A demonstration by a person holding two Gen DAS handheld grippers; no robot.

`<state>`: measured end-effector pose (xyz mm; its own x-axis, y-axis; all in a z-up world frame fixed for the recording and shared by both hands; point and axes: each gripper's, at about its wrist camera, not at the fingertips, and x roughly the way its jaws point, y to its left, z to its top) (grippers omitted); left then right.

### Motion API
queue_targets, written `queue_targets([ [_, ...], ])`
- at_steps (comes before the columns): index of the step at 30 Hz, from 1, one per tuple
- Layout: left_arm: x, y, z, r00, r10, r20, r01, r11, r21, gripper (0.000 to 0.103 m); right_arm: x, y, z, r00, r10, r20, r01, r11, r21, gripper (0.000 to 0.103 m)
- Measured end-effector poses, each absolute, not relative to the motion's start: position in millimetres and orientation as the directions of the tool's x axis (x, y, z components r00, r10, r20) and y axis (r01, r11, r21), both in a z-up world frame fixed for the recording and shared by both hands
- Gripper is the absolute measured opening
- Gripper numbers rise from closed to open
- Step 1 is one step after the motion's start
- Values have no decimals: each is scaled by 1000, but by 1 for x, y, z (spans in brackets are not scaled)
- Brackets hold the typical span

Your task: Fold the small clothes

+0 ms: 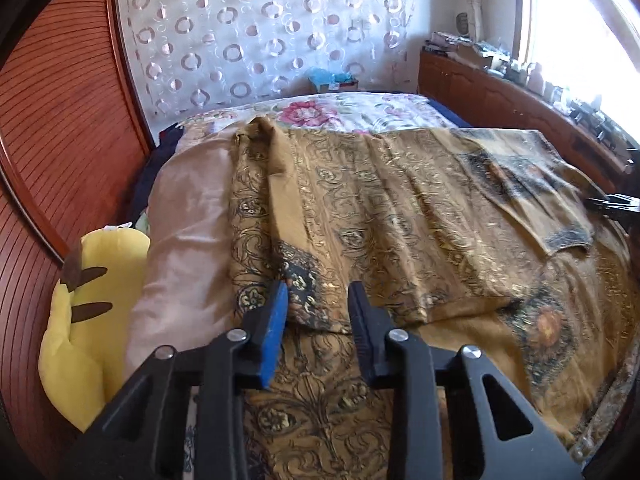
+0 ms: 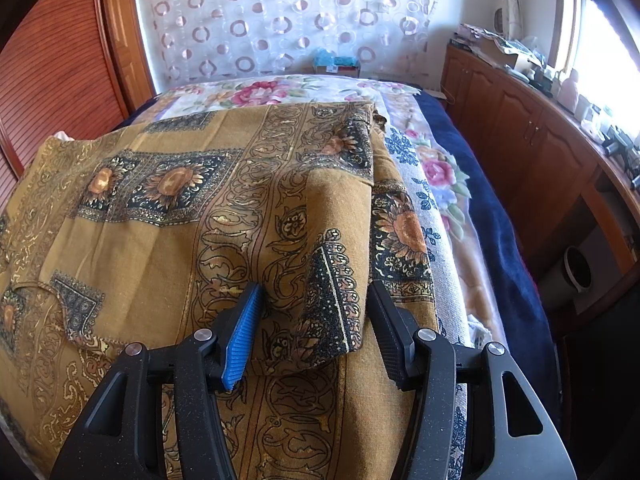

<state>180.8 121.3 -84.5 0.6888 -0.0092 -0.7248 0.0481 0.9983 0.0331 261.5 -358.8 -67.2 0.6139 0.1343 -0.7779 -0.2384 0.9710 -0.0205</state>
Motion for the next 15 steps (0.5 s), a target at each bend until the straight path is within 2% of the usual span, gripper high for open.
queue_targets([
  [1, 182, 122, -85, 696, 6, -718, 35, 998, 43, 23, 262, -359, -67, 614, 134, -778, -238, 971, -21, 55],
  [3, 185, 124, -88, 698, 17, -716, 21, 999, 44, 20, 262, -359, -67, 614, 134, -778, -238, 971, -21, 55],
  [15, 192, 131, -97, 672, -1, -741, 20, 1000, 17, 20, 261, -359, -67, 614, 134, -778, -238, 971, -21, 55],
])
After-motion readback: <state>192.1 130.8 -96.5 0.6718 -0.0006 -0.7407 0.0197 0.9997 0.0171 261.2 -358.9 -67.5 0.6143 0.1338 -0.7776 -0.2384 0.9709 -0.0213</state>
